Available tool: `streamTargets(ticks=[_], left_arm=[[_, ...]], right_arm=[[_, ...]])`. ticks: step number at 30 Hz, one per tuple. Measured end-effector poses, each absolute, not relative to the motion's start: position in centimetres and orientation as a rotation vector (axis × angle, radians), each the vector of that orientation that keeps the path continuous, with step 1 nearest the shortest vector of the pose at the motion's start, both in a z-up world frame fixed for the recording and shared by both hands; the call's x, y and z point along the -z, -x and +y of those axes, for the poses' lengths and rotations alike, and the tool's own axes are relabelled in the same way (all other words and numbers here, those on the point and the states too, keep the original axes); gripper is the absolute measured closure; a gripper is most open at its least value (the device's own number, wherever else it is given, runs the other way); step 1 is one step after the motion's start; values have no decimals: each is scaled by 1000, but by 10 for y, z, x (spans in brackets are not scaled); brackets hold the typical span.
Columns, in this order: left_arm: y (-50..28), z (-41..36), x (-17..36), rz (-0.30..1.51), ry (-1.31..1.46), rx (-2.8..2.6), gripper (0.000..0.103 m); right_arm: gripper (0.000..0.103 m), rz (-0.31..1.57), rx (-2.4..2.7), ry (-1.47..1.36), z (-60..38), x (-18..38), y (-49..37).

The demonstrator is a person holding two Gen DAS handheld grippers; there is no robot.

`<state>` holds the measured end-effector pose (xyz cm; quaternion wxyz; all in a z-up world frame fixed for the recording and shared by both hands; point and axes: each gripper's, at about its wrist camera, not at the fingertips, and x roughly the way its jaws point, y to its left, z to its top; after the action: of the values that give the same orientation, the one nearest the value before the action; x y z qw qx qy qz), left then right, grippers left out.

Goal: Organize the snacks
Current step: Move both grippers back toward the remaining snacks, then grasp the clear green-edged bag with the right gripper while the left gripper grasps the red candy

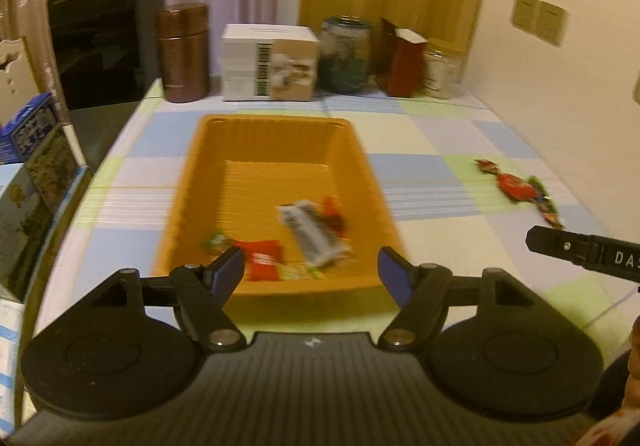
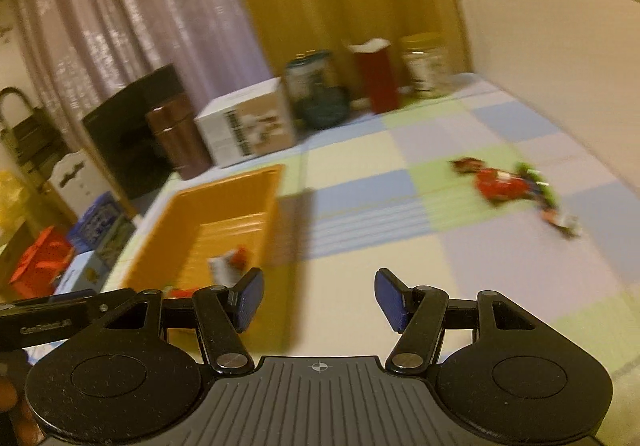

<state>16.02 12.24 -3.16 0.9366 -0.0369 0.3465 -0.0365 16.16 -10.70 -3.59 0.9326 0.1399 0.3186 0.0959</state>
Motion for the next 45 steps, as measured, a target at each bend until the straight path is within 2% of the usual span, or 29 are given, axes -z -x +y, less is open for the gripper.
streamTargets(ticks=[21,33,45], left_arm=[[-192,-24,24,693,5,303,29],[-251,-83,46,707,-83,373,29],[-315,-111,82,743,-132,384,29]], right_arm=[[41,584,45,-365,-265,6,-135],[42,627,27,-288,-302,42,-191],[42,699,-56,-224,-302,86,-267]])
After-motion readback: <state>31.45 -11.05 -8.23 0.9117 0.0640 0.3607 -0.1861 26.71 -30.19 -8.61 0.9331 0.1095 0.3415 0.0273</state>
